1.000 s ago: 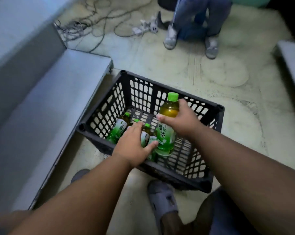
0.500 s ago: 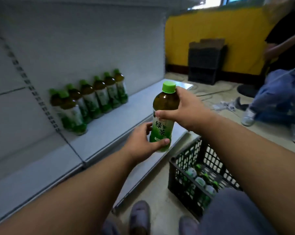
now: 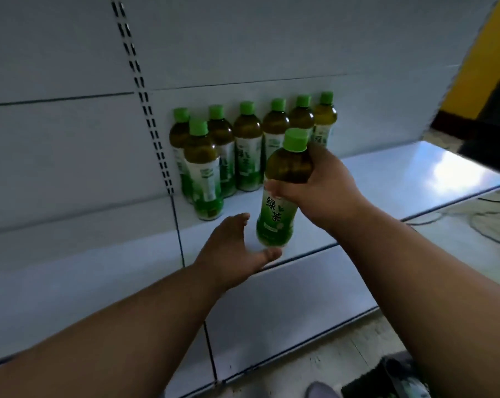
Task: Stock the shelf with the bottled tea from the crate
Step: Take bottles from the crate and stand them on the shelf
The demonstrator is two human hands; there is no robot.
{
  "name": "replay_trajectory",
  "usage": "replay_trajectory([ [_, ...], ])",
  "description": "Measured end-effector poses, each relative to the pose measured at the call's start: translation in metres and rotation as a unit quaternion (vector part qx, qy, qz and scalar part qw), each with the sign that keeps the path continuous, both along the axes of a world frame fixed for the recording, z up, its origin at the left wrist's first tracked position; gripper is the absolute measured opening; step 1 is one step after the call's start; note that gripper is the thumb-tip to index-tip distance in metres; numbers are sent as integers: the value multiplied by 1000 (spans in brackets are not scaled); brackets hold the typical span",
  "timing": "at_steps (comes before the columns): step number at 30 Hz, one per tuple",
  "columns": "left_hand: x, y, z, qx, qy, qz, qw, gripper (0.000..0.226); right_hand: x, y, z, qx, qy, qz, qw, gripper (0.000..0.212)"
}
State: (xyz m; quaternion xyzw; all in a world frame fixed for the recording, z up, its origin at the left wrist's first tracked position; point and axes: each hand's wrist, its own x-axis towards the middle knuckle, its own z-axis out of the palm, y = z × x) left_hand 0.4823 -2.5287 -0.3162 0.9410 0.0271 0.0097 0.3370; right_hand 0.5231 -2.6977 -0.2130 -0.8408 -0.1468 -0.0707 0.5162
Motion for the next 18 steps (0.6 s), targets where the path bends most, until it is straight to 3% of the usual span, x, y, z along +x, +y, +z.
replay_trajectory([
  [4, 14, 8, -29, 92, -1, 68, 993, 101, 39, 23, -11, -2, 7, 21, 1000, 56],
  [9, 12, 1, -49, 205, -3, 67, 976, 103, 55, 39, -32, 5, 12, 26, 1000, 67],
  [15, 14, -1, -47, 215, 20, 72, 974, 106, 57, 46, -57, -110, 54, 18, 992, 62],
  [18, 14, -1, -47, 219, 17, 73, 973, 106, 61, 57, -62, -121, 43, 15, 992, 58],
])
